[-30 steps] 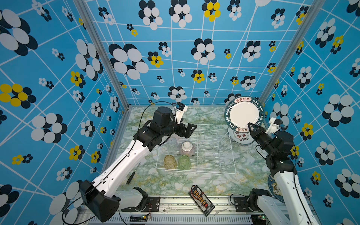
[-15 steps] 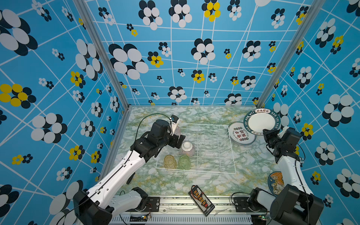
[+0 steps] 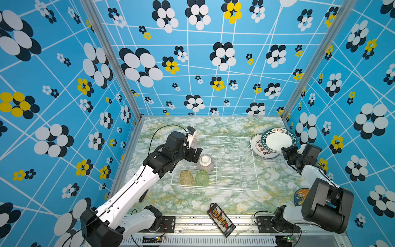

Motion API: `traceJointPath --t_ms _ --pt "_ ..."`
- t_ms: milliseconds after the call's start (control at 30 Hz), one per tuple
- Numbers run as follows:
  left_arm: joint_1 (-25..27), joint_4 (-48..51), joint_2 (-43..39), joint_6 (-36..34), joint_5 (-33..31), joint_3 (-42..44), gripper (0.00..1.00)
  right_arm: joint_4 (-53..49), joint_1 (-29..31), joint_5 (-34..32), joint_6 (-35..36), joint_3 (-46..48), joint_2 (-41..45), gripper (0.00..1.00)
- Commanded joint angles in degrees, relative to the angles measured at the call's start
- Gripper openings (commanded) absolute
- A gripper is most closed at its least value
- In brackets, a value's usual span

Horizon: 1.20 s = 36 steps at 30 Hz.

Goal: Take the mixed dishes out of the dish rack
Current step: 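Carry the plate to the stack with right gripper while left withdraws, then lower the green-rimmed plate onto the printed-plate stack with the right gripper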

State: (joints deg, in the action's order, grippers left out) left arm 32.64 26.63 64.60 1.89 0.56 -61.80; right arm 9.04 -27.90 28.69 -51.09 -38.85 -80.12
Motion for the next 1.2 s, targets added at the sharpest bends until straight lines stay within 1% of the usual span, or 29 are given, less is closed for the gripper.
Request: traceJointPath --t_ms 0,133,300,400,533,800,967,1067,1167 --pt "-0.38 -0.13 1.50 0.13 2.05 -0.71 0.99 3.97 -0.14 4.20 -0.42 0.22 -1.23 0.00" --pt "-0.30 -0.15 3.41 1.12 3.21 -1.69 0.99 2.97 -0.05 5.89 0.54 -0.08 -3.43 0.00" --pt "-0.33 0.80 5.91 2.04 3.01 -2.92 0.99 2.22 0.68 8.25 1.58 -1.03 -6.97 0.00" --pt "-0.31 1.61 6.90 2.48 1.18 -3.49 0.99 2.12 1.58 8.31 2.07 -1.57 -8.74 0.00" --pt "-0.30 1.27 6.21 2.77 -2.41 -3.07 0.99 2.08 3.00 8.31 2.57 -2.58 -11.12 0.00" --pt "-0.40 1.63 5.23 1.89 -2.72 -2.53 0.99 1.90 3.77 7.96 3.12 -2.91 -13.75 0.00" --pt "-0.31 2.11 5.20 1.27 -2.18 -2.71 0.99 -4.03 3.87 6.90 6.58 -4.15 -13.35 0.12" --pt "-0.32 2.46 5.18 1.01 -2.19 -2.71 0.99 -10.03 4.04 4.86 10.38 -6.00 -12.16 0.20" --pt "-0.34 2.76 5.19 0.86 -1.90 -2.51 0.99 -15.77 4.25 2.56 14.23 -8.16 -10.89 0.26"
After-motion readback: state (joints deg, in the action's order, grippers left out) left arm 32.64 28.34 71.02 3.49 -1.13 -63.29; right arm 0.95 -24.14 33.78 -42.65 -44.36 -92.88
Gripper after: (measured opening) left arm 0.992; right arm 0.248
